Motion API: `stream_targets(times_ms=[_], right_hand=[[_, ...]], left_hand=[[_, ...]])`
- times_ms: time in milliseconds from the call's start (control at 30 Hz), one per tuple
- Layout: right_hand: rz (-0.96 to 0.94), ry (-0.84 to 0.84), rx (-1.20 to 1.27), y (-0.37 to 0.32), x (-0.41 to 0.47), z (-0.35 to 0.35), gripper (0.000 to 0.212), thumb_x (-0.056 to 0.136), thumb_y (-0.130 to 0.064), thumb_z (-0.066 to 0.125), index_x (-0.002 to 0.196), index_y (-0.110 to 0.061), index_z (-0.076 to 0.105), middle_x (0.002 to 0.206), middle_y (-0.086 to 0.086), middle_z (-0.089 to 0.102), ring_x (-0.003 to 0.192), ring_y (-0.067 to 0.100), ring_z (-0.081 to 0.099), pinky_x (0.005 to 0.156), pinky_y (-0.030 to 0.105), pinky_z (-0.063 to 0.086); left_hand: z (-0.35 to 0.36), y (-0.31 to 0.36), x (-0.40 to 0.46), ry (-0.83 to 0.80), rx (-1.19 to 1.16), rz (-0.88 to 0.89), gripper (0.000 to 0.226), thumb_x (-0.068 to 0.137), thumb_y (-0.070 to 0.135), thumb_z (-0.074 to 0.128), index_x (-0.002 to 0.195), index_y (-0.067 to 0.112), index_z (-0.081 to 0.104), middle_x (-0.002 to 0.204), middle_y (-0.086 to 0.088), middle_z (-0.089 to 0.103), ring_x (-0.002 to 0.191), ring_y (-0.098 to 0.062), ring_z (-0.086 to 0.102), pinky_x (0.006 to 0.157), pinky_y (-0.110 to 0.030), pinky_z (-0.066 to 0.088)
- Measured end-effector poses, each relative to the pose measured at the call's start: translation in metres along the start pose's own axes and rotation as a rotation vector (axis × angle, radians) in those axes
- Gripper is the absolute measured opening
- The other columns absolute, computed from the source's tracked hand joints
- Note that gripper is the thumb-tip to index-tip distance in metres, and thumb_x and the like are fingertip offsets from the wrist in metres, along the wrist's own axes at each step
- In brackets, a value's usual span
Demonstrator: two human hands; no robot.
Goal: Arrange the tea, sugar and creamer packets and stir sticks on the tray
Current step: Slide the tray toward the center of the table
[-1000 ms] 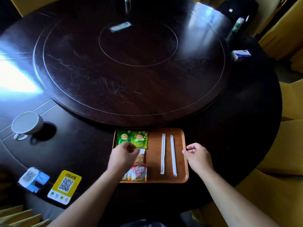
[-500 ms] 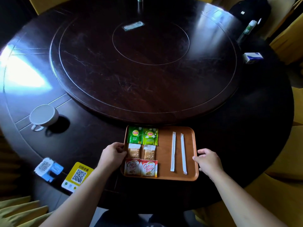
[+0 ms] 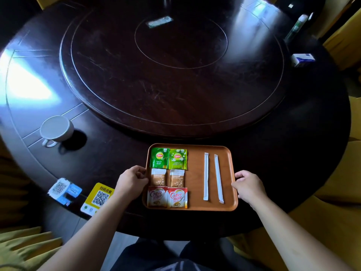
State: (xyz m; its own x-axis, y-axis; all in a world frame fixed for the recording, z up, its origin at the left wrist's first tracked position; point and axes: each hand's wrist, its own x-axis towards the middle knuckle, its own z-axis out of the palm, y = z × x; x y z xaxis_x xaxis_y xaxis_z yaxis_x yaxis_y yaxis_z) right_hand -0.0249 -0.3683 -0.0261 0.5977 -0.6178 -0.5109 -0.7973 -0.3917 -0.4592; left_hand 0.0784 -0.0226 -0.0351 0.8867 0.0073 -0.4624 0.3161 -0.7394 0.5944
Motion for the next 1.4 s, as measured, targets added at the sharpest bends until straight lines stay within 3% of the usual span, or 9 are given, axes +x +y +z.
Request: stream_targets(times_ms=[233, 400, 567, 700, 867, 967, 1133, 1400], right_hand=[[-0.083, -0.034, 0.02, -0.016, -0.025, -0.001, 0.02, 0.085, -0.011, 0.074, 0.089, -0.028, 0.064, 0.075, -0.003, 0.072, 0.067, 0.014, 0.073, 0.061, 0.036, 0.065], [-0.137, -0.041, 0.057, -0.05, -0.032, -0.007, 0.018, 0.086, -0.011, 0.074, 0.096, -0.023, 0.066, 0.079, -0.001, 0.072, 0.07, 0.014, 0.072, 0.059, 0.033, 0.063], [-0.144, -0.034, 0.099, -0.09, -0.024, -0.017, 0.018, 0.087, -0.011, 0.074, 0.099, -0.022, 0.067, 0.086, 0.0, 0.073, 0.075, 0.016, 0.073, 0.063, 0.035, 0.064], [-0.156, -0.004, 0.122, -0.123, -0.012, -0.027, 0.017, 0.087, -0.011, 0.074, 0.098, -0.023, 0.067, 0.086, -0.001, 0.074, 0.076, 0.016, 0.073, 0.063, 0.035, 0.064], [-0.187, 0.022, 0.167, -0.161, 0.008, -0.04, 0.017, 0.083, -0.005, 0.072, 0.092, -0.02, 0.071, 0.077, 0.0, 0.075, 0.07, 0.017, 0.074, 0.059, 0.036, 0.064], [-0.193, 0.043, 0.163, -0.184, 0.023, -0.045, 0.018, 0.081, -0.004, 0.073, 0.088, -0.021, 0.071, 0.077, 0.001, 0.075, 0.069, 0.019, 0.074, 0.064, 0.041, 0.066], [-0.178, 0.088, 0.125, -0.213, 0.056, -0.051, 0.02, 0.08, -0.007, 0.074, 0.077, -0.026, 0.069, 0.074, -0.004, 0.075, 0.063, 0.018, 0.074, 0.065, 0.043, 0.066], [-0.135, 0.104, 0.095, -0.242, 0.117, -0.053, 0.016, 0.08, -0.007, 0.073, 0.08, -0.023, 0.071, 0.076, -0.001, 0.076, 0.063, 0.018, 0.073, 0.065, 0.043, 0.066]], left_hand=[[-0.033, -0.022, -0.018, 0.028, -0.07, -0.023, 0.027, 0.07, 0.013, 0.078, 0.075, 0.037, 0.066, 0.07, 0.006, 0.072, 0.07, -0.011, 0.067, 0.054, -0.024, 0.047], [-0.067, -0.018, -0.01, 0.046, -0.167, 0.005, 0.023, 0.07, 0.01, 0.077, 0.086, 0.027, 0.074, 0.073, 0.001, 0.075, 0.07, -0.023, 0.072, 0.067, -0.044, 0.061], [-0.096, 0.002, 0.013, 0.091, -0.156, 0.074, 0.023, 0.07, 0.013, 0.08, 0.088, 0.027, 0.076, 0.074, 0.004, 0.076, 0.072, -0.019, 0.072, 0.07, -0.038, 0.059], [-0.119, 0.026, 0.036, 0.101, -0.161, 0.113, 0.024, 0.072, 0.011, 0.081, 0.089, 0.027, 0.075, 0.07, 0.006, 0.074, 0.062, -0.013, 0.068, 0.058, -0.026, 0.053], [-0.14, 0.056, 0.071, 0.109, -0.165, 0.153, 0.025, 0.073, 0.011, 0.079, 0.094, 0.023, 0.076, 0.078, -0.002, 0.075, 0.069, -0.022, 0.069, 0.073, -0.043, 0.06], [-0.145, 0.072, 0.094, 0.115, -0.174, 0.163, 0.027, 0.073, 0.011, 0.078, 0.098, 0.02, 0.076, 0.081, -0.005, 0.076, 0.072, -0.023, 0.069, 0.075, -0.043, 0.06], [-0.146, 0.096, 0.132, 0.13, -0.181, 0.159, 0.026, 0.073, 0.012, 0.077, 0.097, 0.023, 0.077, 0.078, 0.003, 0.075, 0.071, -0.017, 0.07, 0.071, -0.035, 0.06], [-0.133, 0.13, 0.194, 0.107, -0.169, 0.135, 0.025, 0.073, 0.013, 0.076, 0.095, 0.024, 0.077, 0.071, 0.009, 0.073, 0.056, -0.007, 0.068, 0.052, -0.023, 0.056]])
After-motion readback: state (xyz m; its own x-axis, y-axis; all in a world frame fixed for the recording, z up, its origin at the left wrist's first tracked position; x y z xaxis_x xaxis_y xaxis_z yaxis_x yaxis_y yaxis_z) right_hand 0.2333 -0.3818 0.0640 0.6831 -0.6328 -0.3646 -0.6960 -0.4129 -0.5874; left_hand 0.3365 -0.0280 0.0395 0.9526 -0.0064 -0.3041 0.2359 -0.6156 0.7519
